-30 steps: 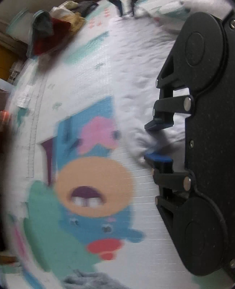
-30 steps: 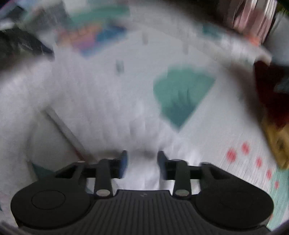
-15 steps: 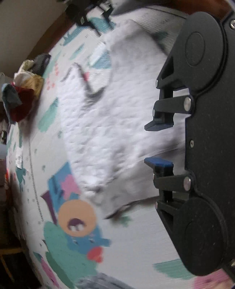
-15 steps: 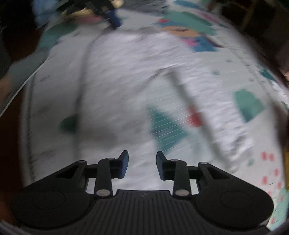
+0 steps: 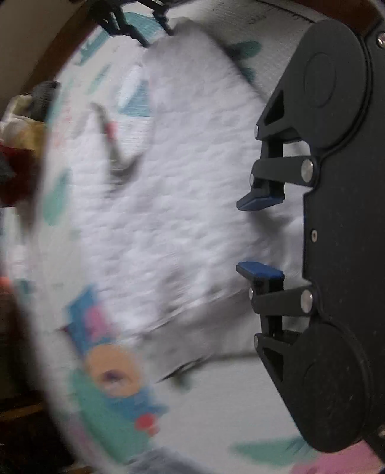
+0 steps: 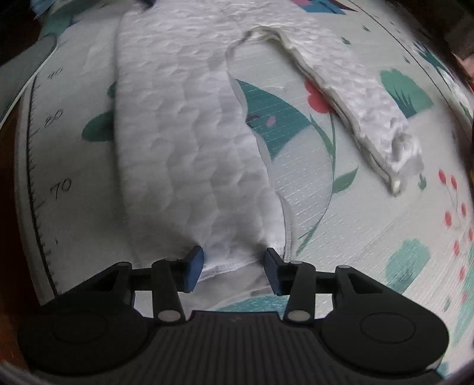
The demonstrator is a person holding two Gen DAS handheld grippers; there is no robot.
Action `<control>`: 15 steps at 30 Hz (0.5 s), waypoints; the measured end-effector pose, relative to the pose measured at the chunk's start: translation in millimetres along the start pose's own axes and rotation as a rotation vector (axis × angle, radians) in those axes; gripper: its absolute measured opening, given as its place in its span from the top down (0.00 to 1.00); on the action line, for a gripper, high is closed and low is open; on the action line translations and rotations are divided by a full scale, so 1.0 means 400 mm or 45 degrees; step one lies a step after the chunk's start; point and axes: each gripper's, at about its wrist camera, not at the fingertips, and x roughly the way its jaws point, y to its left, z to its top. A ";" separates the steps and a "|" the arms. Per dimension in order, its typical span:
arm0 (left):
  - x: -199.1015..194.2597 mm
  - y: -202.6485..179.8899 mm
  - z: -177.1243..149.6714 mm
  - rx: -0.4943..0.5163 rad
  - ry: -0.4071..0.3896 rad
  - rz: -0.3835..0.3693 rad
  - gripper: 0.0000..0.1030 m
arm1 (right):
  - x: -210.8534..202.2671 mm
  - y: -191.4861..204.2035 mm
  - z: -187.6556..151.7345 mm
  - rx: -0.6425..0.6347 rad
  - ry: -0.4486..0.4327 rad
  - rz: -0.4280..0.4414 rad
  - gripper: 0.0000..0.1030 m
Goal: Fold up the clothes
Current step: 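Smooth the white romper flat on the mat with both tools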
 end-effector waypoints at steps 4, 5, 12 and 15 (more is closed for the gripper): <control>-0.012 -0.015 0.022 0.078 0.036 -0.021 0.60 | -0.009 0.015 -0.005 -0.024 -0.042 -0.030 0.55; -0.027 -0.019 0.027 0.093 -0.021 -0.036 0.60 | -0.025 0.027 -0.010 -0.063 -0.102 -0.035 0.55; 0.023 -0.075 0.023 0.138 -0.092 -0.092 0.56 | -0.014 0.078 -0.041 -0.080 -0.155 -0.017 0.53; 0.029 -0.090 0.001 0.148 -0.135 -0.066 0.52 | -0.004 0.062 -0.069 0.012 -0.135 -0.007 0.49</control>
